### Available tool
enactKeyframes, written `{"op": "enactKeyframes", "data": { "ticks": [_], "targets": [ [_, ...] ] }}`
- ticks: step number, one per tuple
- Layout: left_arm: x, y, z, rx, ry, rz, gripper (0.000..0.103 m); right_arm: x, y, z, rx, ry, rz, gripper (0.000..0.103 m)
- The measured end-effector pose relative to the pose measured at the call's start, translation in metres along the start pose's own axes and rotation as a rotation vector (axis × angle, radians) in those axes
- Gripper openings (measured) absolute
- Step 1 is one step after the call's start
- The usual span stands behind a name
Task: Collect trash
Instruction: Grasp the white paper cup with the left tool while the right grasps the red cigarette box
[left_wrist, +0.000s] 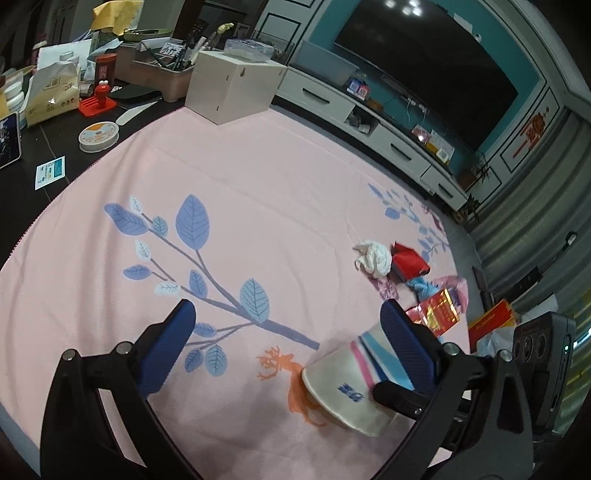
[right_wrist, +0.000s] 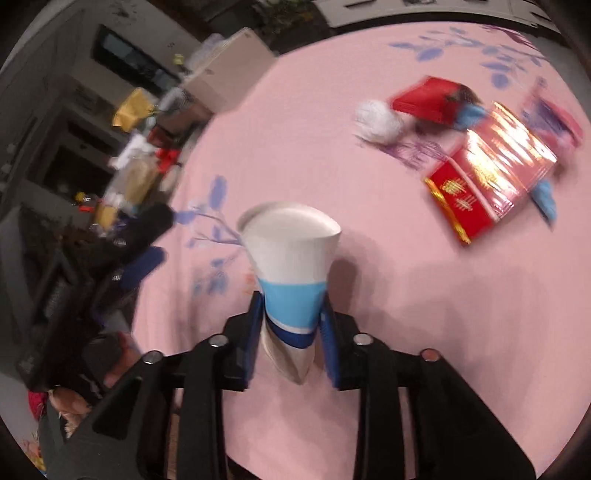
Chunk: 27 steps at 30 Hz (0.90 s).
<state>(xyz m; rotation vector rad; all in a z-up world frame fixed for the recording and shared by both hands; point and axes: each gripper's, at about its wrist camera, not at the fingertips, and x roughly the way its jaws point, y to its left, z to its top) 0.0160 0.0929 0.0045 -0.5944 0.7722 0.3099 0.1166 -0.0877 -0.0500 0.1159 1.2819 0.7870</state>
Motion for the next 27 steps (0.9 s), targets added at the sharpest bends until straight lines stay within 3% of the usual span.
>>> {"op": "enactKeyframes", "data": {
  "ticks": [2,3,6,11,13,18,25,27],
  "targets": [
    [0.004,-0.004,-0.002,0.021,0.006,0.001,0.1,-0.009,-0.012,-0.006,0.039,-0.046,-0.071,0.067],
    [0.006,-0.007,-0.003,0.035,0.009,-0.004,0.1,-0.016,-0.019,-0.007,0.052,-0.073,-0.113,0.072],
    [0.013,-0.018,-0.009,0.076,0.034,-0.009,0.1,-0.035,-0.035,-0.01,0.078,-0.135,-0.207,0.08],
    [0.027,-0.044,-0.024,0.183,0.085,-0.026,0.1,-0.06,-0.056,0.005,0.09,-0.252,-0.484,0.09],
    [0.033,-0.053,-0.03,0.22,0.104,-0.026,0.1,-0.064,-0.065,0.016,0.101,-0.255,-0.483,0.09],
    [0.049,-0.073,-0.047,0.288,0.156,-0.058,0.1,-0.052,-0.083,0.043,0.303,-0.282,-0.383,0.09],
    [0.064,-0.09,-0.062,0.372,0.205,-0.064,0.1,-0.015,-0.081,0.065,0.347,-0.253,-0.426,0.087],
    [0.068,-0.093,-0.064,0.379,0.219,-0.061,0.099,-0.009,-0.079,0.069,0.325,-0.248,-0.451,0.08]
  ]
}}
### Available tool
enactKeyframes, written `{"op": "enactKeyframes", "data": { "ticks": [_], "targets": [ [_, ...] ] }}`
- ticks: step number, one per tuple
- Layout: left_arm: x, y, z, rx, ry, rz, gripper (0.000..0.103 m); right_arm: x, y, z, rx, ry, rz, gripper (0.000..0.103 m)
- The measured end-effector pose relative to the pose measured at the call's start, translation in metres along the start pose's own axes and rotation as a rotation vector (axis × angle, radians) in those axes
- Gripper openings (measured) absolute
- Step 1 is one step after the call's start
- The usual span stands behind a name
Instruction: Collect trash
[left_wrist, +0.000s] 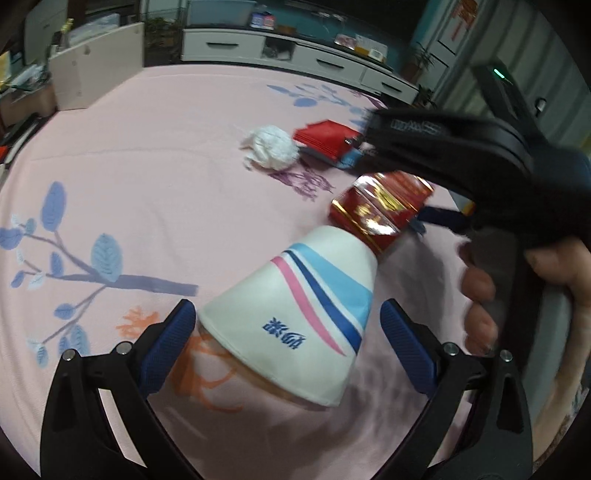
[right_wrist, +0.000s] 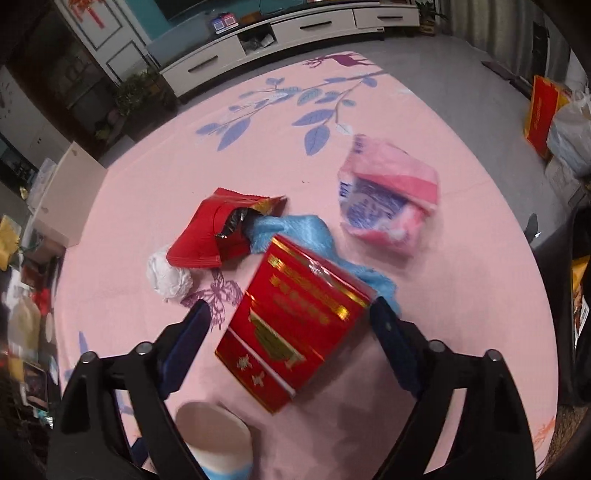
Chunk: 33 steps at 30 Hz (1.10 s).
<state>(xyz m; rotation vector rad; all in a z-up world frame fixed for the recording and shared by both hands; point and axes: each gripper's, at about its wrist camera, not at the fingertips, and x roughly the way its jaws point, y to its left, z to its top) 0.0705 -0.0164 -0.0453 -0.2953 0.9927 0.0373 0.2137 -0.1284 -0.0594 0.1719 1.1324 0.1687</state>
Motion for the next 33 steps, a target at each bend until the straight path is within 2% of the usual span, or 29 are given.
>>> {"op": "enactKeyframes", "data": {
  "ticks": [2,5,9,11,15,19,23,28,33],
  "targets": [
    [0.005,0.002,-0.001,-0.015,0.015,-0.002,0.097,0.006,0.002,0.002,-0.025,-0.004,-0.045,0.075],
    [0.01,0.006,-0.002,-0.035,0.043,-0.039,0.093,0.007,0.0,0.002,-0.037,-0.007,-0.016,0.068],
    [0.01,-0.002,-0.004,-0.012,0.033,-0.036,0.089,-0.003,-0.005,-0.002,-0.063,-0.029,-0.002,0.059],
    [0.009,-0.005,-0.005,-0.009,0.023,-0.029,0.088,-0.011,-0.009,-0.004,-0.066,-0.027,0.037,0.057],
    [0.003,0.0,-0.008,-0.041,0.02,-0.046,0.088,-0.037,-0.022,-0.011,-0.069,-0.026,0.131,0.057],
    [-0.008,0.004,-0.008,-0.052,-0.013,-0.046,0.088,-0.062,-0.032,-0.024,-0.097,-0.042,0.165,0.057],
    [-0.029,0.011,-0.011,-0.07,-0.056,-0.044,0.088,-0.074,-0.044,-0.046,-0.153,-0.006,0.198,0.057],
    [-0.048,0.021,-0.007,-0.095,-0.109,-0.01,0.088,-0.069,-0.043,-0.073,-0.24,0.055,0.196,0.057],
    [-0.062,0.032,-0.005,-0.124,-0.142,0.003,0.088,-0.051,-0.03,-0.084,-0.279,0.074,0.144,0.057]
  ]
}}
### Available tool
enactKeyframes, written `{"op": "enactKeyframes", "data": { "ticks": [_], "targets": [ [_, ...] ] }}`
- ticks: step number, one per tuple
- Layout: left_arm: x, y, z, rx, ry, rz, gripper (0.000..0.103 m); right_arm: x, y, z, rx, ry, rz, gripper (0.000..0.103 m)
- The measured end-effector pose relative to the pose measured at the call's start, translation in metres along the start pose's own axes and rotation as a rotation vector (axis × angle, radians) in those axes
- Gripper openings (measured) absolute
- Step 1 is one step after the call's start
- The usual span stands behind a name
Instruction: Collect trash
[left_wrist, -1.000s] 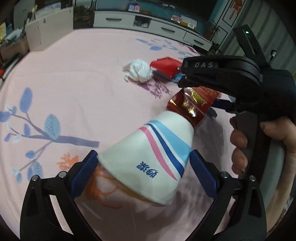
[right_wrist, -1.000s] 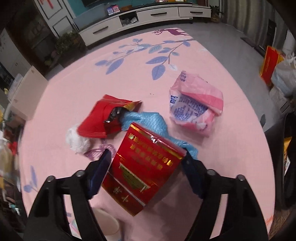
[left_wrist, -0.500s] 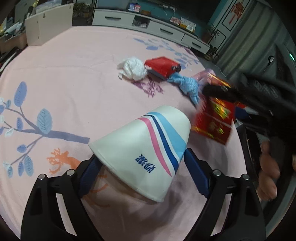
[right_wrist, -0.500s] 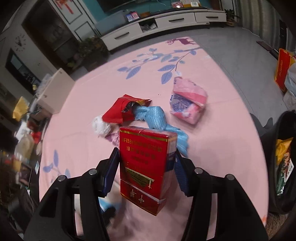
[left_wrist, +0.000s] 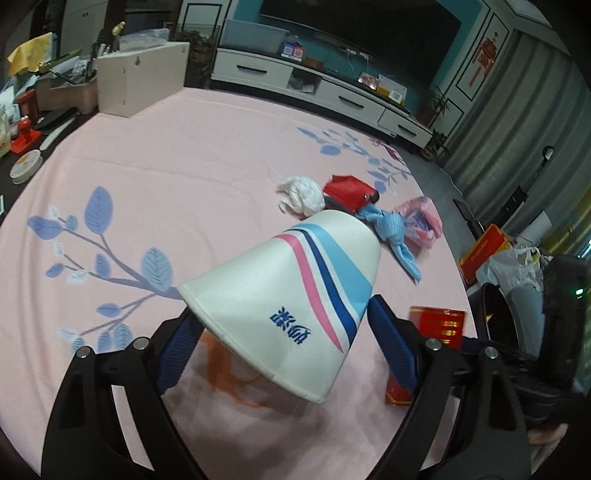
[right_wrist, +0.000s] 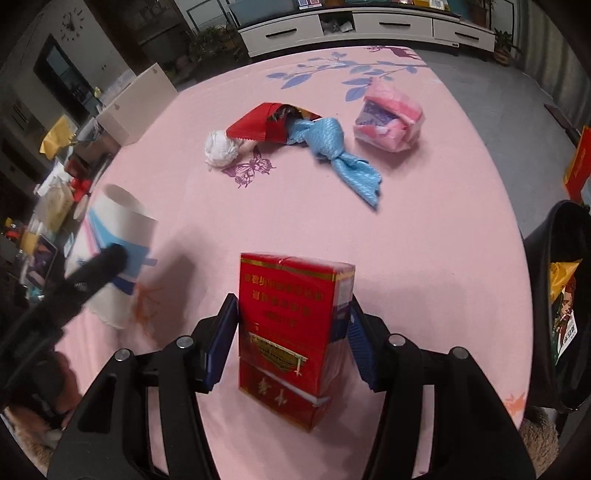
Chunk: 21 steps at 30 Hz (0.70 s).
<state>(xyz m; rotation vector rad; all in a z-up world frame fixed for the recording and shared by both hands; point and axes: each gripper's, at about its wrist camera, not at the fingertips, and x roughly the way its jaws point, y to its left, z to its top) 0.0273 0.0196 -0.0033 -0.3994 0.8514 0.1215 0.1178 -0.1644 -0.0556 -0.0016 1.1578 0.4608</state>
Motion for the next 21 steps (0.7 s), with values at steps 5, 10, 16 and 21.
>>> {"op": "enactKeyframes", "data": {
  "ticks": [5,10,16,21],
  "targets": [
    [-0.006,0.005,0.004,-0.012,-0.021,0.009,0.088,0.011,0.011,0.001,-0.029,-0.033,-0.086,0.058],
    [-0.008,0.011,0.007,-0.035,-0.031,0.009,0.088,0.001,0.019,-0.001,-0.086,-0.09,-0.144,0.075],
    [-0.011,0.011,0.008,-0.051,-0.045,0.011,0.088,0.003,0.022,-0.008,-0.087,-0.116,-0.23,0.075],
    [-0.011,0.012,0.008,-0.057,-0.048,0.015,0.088,0.019,0.023,-0.017,-0.095,-0.102,-0.276,0.074]
  ]
}}
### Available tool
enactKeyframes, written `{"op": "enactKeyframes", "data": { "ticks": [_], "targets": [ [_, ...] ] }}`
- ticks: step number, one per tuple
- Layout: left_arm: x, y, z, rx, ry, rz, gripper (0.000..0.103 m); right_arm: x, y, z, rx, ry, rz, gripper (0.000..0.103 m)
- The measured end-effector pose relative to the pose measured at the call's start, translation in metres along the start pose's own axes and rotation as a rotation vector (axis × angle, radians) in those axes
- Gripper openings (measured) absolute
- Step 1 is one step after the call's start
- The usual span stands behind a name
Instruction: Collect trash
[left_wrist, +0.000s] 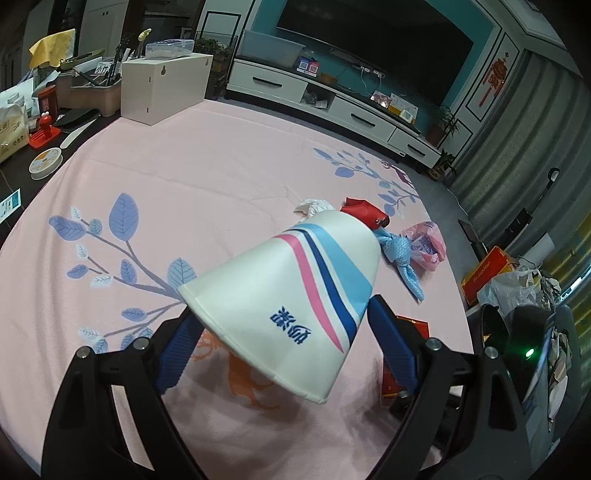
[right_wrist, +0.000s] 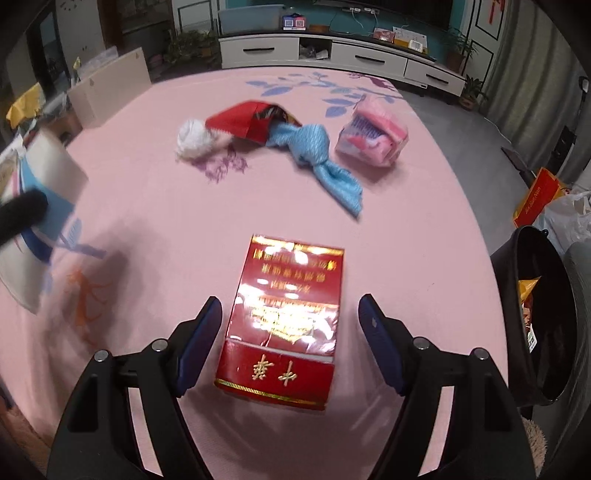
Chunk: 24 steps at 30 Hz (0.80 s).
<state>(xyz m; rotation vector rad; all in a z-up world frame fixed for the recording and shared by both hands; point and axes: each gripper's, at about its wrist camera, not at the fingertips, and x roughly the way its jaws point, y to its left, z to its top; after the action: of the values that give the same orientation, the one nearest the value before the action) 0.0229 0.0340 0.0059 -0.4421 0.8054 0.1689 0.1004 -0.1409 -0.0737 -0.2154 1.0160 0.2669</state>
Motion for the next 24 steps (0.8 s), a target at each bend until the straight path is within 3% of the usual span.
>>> {"op": "enactKeyframes", "data": {
  "ticks": [3,7,13,19,24],
  "targets": [
    [0.0,0.0,0.0,0.0,-0.003,0.001,0.088,0.004,0.007,-0.003,-0.039,-0.018,-0.032,0.061],
    [-0.001,0.0,0.0,0.002,-0.008,0.0,0.088,0.004,0.004,-0.004,-0.03,-0.033,-0.022,0.059],
    [-0.006,-0.006,-0.001,0.012,-0.02,-0.021,0.088,-0.023,-0.013,-0.003,0.037,-0.048,0.124,0.058],
    [-0.024,-0.034,-0.008,0.082,-0.069,-0.059,0.088,-0.097,-0.058,0.005,0.121,-0.214,0.222,0.058],
    [-0.044,-0.081,-0.018,0.147,-0.112,-0.135,0.088,-0.155,-0.101,-0.003,0.189,-0.373,0.203,0.058]
  ]
}}
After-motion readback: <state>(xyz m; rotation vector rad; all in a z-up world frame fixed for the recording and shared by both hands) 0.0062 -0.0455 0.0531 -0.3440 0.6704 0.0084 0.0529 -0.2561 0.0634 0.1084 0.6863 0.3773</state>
